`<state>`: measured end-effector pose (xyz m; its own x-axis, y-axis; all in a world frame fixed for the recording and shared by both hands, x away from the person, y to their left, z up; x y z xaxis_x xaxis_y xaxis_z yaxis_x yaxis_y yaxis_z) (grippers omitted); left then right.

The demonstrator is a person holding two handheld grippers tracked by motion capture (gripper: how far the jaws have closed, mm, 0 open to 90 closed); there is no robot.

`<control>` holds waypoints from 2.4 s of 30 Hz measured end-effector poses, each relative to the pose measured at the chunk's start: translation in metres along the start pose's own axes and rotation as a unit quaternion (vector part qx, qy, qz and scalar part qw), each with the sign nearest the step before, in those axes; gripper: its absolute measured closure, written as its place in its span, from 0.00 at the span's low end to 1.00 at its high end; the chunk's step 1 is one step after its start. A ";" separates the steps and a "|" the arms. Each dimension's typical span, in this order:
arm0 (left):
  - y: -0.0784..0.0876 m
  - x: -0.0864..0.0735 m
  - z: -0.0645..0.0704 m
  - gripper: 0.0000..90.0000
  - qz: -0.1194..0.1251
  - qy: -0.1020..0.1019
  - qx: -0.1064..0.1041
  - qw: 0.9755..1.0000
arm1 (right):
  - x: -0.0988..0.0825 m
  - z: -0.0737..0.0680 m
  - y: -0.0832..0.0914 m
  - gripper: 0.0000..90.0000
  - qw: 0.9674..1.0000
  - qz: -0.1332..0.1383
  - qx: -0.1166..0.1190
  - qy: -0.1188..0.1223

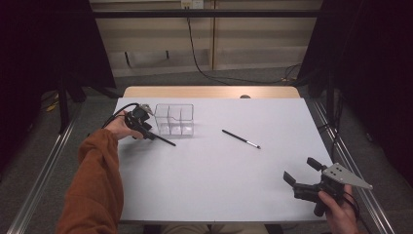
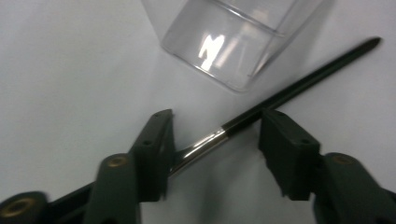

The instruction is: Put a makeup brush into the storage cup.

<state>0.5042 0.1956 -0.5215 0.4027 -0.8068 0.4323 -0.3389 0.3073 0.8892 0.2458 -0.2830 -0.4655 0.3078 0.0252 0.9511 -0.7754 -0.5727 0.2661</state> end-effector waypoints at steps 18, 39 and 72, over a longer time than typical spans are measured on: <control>0.009 -0.007 0.006 0.79 -0.030 -0.015 -0.034 0.999 | -0.001 0.000 0.004 0.00 1.000 0.001 -0.008 0.000; 0.015 -0.009 0.018 0.90 -0.073 -0.033 -0.055 0.995 | 0.000 0.000 0.000 0.00 1.000 -0.001 -0.002 0.000; 0.047 -0.003 0.037 0.93 -0.041 0.000 -0.106 0.993 | 0.000 0.000 -0.001 0.00 1.000 -0.002 -0.001 0.001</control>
<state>0.4551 0.1936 -0.4863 0.4216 -0.8339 0.3563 -0.1176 0.3393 0.9333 0.2465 -0.2819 -0.4659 0.3097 0.0298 0.9504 -0.7754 -0.5705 0.2706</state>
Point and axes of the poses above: each handheld gripper's, and its own axes: y roughly backward along the jaws, x roughly out of its top, z roughly to its right, the point moved 7 cm from there along -y, roughly forward along the jaws, and after that the axes turned 11 degrees about x, right-handed, at the moved point
